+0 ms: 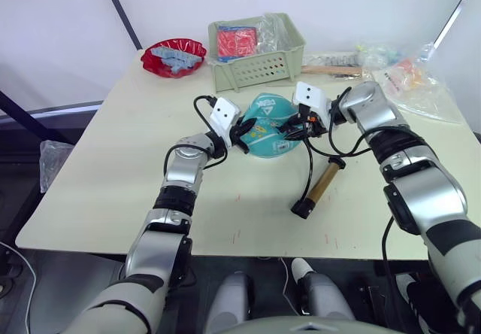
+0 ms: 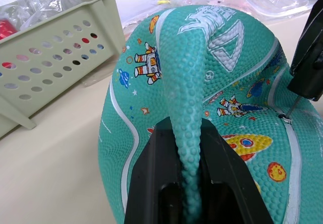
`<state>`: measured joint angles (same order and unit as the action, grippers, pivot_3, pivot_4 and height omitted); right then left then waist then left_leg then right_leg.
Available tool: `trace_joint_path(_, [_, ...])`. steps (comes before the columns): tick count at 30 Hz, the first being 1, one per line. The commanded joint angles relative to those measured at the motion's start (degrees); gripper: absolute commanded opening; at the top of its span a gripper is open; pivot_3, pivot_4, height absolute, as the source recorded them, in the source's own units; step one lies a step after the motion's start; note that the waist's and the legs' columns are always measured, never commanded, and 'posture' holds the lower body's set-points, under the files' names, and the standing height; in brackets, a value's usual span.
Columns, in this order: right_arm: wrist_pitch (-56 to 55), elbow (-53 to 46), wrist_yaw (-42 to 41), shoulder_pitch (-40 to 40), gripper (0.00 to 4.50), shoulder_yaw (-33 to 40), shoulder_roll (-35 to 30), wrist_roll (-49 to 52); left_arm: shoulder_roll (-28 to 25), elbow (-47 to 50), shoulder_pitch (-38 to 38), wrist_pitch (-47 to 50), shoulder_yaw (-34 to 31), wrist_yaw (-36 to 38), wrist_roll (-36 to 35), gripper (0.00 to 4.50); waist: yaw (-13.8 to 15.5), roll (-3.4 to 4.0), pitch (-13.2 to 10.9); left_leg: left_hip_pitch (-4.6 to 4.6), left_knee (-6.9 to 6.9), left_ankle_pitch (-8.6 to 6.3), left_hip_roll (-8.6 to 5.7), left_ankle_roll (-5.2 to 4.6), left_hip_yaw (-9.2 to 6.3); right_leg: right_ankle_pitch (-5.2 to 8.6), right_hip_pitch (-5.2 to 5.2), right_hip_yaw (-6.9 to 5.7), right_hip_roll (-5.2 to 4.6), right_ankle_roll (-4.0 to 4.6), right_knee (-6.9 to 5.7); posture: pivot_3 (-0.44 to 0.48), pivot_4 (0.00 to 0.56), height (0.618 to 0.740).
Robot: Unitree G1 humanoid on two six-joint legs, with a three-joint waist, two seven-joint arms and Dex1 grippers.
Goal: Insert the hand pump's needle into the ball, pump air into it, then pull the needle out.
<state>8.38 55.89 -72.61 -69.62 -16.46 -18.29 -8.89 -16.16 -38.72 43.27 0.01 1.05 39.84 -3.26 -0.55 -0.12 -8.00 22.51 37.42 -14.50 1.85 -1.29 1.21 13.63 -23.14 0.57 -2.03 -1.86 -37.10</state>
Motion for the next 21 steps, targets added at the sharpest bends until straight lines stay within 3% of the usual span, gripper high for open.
trace_joint_path(1, [-1.27, -1.30, -0.36, -3.51, 2.16, -0.96, 0.17, -1.01, 0.91, -5.21, -3.24, 2.64, 3.26, 0.63, 2.41, 0.00, 0.00, 0.00, 0.00, 0.00, 0.00, 0.00, 0.00, 0.00, 0.00, 0.00, 0.00, 0.00, 0.00, 0.00, -0.01, 0.000, 0.150, 0.738])
trace_joint_path(21, [-1.41, 3.62, 1.22, -5.64, 2.16, -2.69, 0.35, -4.67, 1.23, -5.61, -3.31, 2.07, 3.30, 0.26, 2.63, 0.00, 0.15, 0.00, 0.01, 0.00, 0.01, 0.00, -0.02, 0.00, 0.02, 0.00, 0.00, -0.01, -0.01, 0.00, -0.01, 0.000, 0.150, 0.738])
